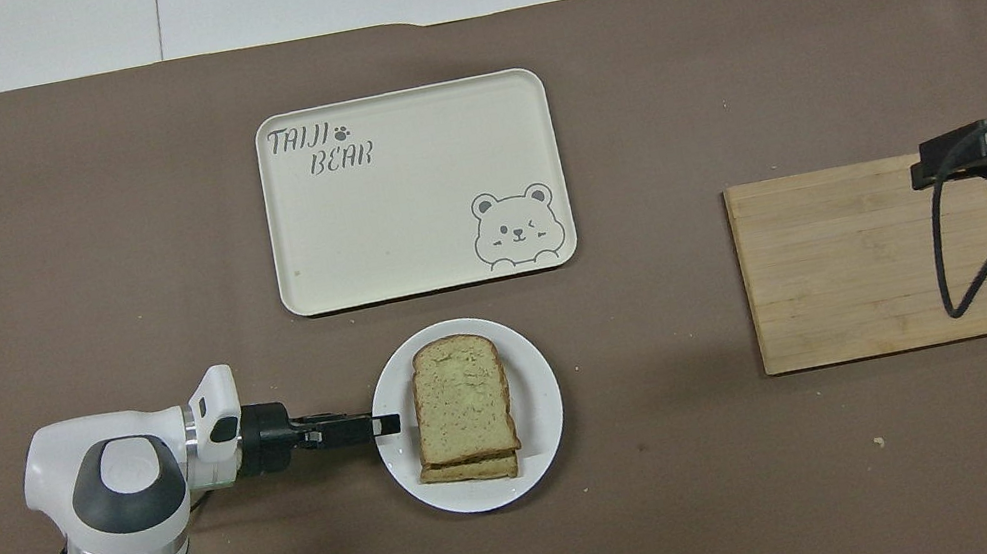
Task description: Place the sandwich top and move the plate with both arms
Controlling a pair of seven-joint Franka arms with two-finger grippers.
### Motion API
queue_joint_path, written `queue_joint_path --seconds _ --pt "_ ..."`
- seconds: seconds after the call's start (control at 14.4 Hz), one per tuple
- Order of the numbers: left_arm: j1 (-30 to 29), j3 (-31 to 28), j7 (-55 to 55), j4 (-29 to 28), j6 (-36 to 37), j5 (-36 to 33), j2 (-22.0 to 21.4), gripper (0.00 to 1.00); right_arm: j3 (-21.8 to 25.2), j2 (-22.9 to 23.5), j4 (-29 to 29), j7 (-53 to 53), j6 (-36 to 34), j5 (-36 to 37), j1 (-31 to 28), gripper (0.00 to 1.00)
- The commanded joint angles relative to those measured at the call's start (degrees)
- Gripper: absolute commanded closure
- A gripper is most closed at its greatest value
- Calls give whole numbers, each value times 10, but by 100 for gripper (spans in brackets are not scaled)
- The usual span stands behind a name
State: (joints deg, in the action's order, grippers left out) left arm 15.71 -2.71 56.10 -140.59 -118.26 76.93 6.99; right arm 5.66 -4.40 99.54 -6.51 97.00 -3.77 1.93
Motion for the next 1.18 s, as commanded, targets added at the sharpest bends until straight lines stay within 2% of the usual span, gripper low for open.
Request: queue_joint_path --seconds 0.0,0.07,0.14,0.35,0.49,0.7,0.9,1.11 --pt "21 -8 16 -18 -12 22 -4 81 -1 4 -59 25 -61 10 -11 0" --pt "22 -8 16 -20 -11 27 -5 96 -1 4 -73 27 -78 11 -11 0" --pt "22 -8 16 -20 -9 33 -6 100 -2 4 -88 27 -93 11 -11 0" --pt "22 -8 17 -19 -9 78 -6 100 -7 0 -112 32 -121 53 -5 0" --pt "20 -9 16 -17 -3 80 -6 100 -7 -10 -96 67 -114 61 -3 0" --pt "12 -11 7 -3 30 80 -4 100 -8 -6 -103 82 -110 62 -3 0" --pt "-1 -12 -11 29 41 79 -8 100 -7 -5 -103 77 -110 41 -4 0" --pt "-8 -12 -98 96 44 78 -3 100 -9 -5 -114 84 -122 48 -3 0"
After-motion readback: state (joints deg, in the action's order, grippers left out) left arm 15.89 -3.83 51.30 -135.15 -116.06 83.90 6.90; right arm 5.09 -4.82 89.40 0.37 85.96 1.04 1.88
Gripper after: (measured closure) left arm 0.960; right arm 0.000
